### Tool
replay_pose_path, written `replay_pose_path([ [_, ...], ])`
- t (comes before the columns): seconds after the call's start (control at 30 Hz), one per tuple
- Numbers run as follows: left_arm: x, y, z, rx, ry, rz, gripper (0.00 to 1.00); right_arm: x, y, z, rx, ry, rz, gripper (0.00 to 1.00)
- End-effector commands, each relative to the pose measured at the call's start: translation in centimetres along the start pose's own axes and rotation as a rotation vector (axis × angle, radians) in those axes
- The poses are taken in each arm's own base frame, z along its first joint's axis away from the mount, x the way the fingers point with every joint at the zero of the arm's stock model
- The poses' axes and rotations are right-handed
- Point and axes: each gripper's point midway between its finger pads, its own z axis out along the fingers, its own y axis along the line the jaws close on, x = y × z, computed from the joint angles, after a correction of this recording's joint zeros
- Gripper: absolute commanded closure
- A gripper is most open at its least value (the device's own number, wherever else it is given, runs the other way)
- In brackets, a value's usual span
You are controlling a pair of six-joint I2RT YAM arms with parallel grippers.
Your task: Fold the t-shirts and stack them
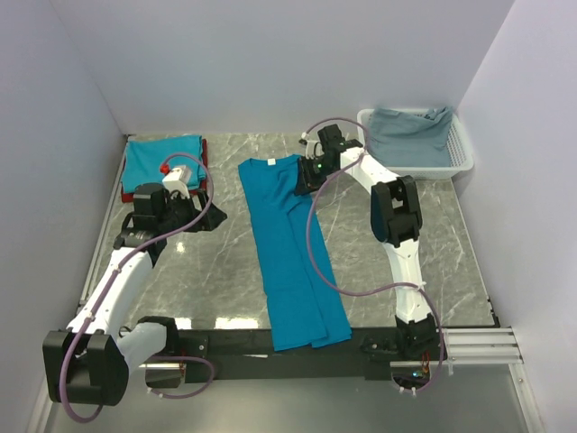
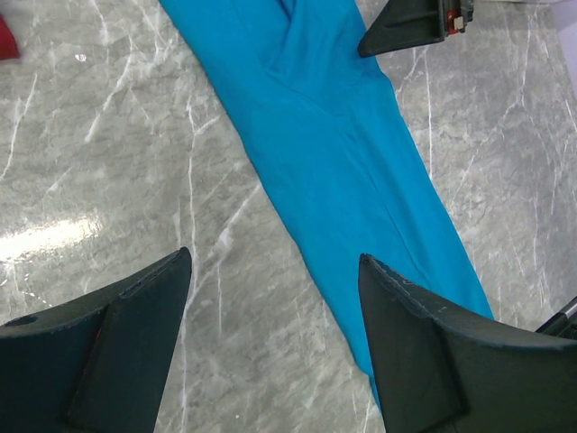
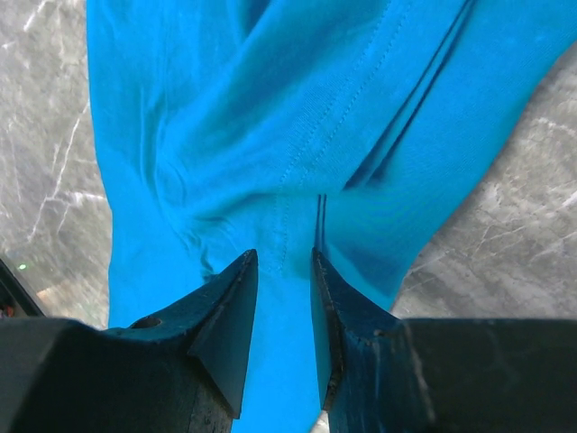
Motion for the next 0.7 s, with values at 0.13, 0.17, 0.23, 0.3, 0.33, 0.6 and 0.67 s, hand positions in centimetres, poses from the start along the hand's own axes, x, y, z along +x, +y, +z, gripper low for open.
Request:
replay_pose_path([
  [0.13,-1.7,-0.8,-0.8,0.014,-0.067,0.049,0.2,0.7,-0.3,1.4,0.009,0.025,0.015,0.63],
  [0.17,-1.8,-0.7,-0.8,0.013,-0.067,0.049,0.2,1.0,-0.4,1.6,0.007,0.033,0.02,0.63],
  [0.23,-1.7,-0.7,-0.8,0.012,-0.065,0.047,0.2,1.3,-0.4,1.7,0.006,0.04,0.021,0.63],
  [0.3,-1.7,-0.7,-0.8,0.011,-0.067,0.048,0.2,1.6,-0.4,1.9,0.003,0.051,0.025,0.63],
  [0.33,-1.8,-0.7,-0.8,0.011,-0.068,0.048,0.2,1.8,-0.3,2.0,0.001,0.055,0.023,0.64],
  [0.6,-1.8,-0.6,-0.7,0.007,-0.065,0.049,0.2,0.9,0.9,1.0,-0.027,0.03,0.008,0.87],
  [0.67,-1.7,-0.5,-0.6,0.005,-0.06,0.048,0.2,0.0,1.4,0.2,-0.024,0.003,-0.013,0.92],
])
